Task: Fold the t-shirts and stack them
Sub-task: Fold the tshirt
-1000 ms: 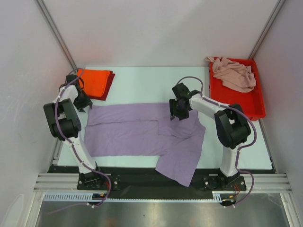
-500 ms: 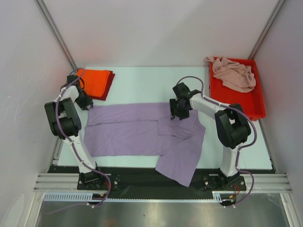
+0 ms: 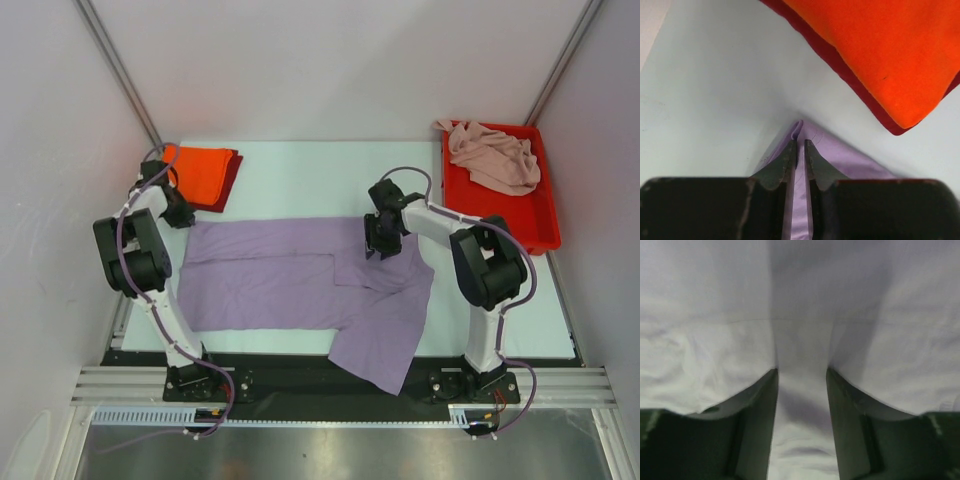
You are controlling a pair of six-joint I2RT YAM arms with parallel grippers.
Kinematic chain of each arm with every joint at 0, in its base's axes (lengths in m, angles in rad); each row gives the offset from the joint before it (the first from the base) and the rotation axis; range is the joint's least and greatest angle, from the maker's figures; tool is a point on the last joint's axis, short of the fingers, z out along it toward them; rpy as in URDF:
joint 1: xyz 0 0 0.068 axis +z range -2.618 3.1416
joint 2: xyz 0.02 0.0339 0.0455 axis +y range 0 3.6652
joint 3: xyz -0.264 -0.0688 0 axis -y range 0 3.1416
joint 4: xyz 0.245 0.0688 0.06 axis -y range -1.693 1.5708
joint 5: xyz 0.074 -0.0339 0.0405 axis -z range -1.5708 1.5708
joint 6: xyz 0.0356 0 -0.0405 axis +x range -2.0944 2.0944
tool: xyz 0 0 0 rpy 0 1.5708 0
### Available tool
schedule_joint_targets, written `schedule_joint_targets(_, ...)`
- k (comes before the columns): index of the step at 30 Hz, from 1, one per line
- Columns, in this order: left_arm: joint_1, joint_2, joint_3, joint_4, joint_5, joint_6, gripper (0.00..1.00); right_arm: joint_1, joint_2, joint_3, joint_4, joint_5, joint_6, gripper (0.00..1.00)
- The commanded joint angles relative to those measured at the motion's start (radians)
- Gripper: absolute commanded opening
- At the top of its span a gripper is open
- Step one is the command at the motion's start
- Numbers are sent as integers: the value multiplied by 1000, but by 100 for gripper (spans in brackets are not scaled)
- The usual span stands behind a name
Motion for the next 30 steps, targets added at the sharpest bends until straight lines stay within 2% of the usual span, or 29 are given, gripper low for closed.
schedule_joint_targets(1, 4, -85, -14, 83, 6, 18, 16, -31, 40, -50, 21, -28, 45, 48)
schedule_joint_targets(5, 6, -94, -43, 147, 18, 15, 18, -48, 55, -61, 36, -48, 73, 48)
schedule_joint_targets(9, 6, -64, -42, 144, -17, 9, 18, -53, 68, -55, 27, -40, 77, 48)
schedule_joint_targets(14, 6, -45, -59, 170, -31, 27, 12, -71, 66, -52, 15, -31, 79, 48)
schedule_joint_targets(17, 6, -31, -27, 133, -57, 24, 8, -77, 60, -43, 4, -31, 71, 48)
schedule_joint_targets(21, 7, -172, -149, 181, -106, 1, 42, -76, 48, -35, 5, -34, 65, 49)
schedule_joint_targets(23, 6, -201, -184, 216, -103, 4, 48, -73, 46, -34, 7, -38, 65, 49)
schedule_joint_targets(30, 4, -125, -134, 179, -80, 13, 45, -70, 52, -40, 13, -32, 68, 49)
